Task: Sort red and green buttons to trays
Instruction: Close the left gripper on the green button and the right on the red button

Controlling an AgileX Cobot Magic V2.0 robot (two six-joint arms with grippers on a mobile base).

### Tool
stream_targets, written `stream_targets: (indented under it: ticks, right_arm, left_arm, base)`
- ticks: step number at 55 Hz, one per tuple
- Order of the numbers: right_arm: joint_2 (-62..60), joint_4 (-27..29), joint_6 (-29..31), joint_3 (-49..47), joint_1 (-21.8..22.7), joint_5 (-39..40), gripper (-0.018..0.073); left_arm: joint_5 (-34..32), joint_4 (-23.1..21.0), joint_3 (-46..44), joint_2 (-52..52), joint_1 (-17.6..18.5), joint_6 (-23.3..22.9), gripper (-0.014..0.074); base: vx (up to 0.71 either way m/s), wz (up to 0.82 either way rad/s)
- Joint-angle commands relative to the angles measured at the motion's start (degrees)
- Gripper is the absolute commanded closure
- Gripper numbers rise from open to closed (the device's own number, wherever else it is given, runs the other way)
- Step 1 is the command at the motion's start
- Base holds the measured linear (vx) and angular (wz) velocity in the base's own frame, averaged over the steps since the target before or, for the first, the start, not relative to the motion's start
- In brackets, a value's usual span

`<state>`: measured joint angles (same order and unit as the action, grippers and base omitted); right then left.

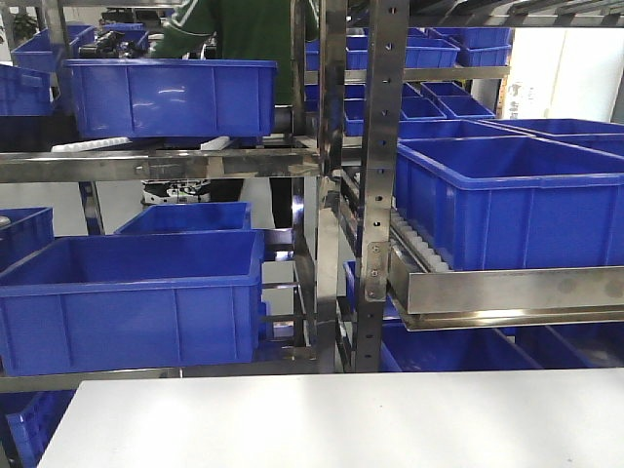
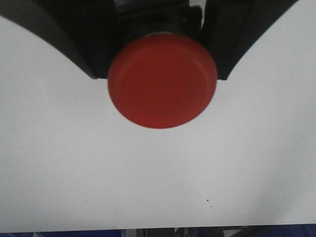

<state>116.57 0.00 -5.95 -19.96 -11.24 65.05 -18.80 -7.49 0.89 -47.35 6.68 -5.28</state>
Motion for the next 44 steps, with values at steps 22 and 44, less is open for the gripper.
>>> stream_targets:
  ticks: [22, 44]
  right_arm:
    - [2.15, 0.0, 0.14, -0.51, -0.03, 11.58, 0.0566]
    - [2.15, 0.0, 0.19, -0.51, -0.03, 11.53, 0.0566]
  left_arm:
    - [-29.98, 9.29, -1.24, -25.34, 0.19, -0.55, 0.0062]
    - [-59.53, 14.81, -1.64, -55.67, 0.19, 0.82, 0.0062]
  base:
    - [0.0, 0.0]
    - [0.0, 0.0]
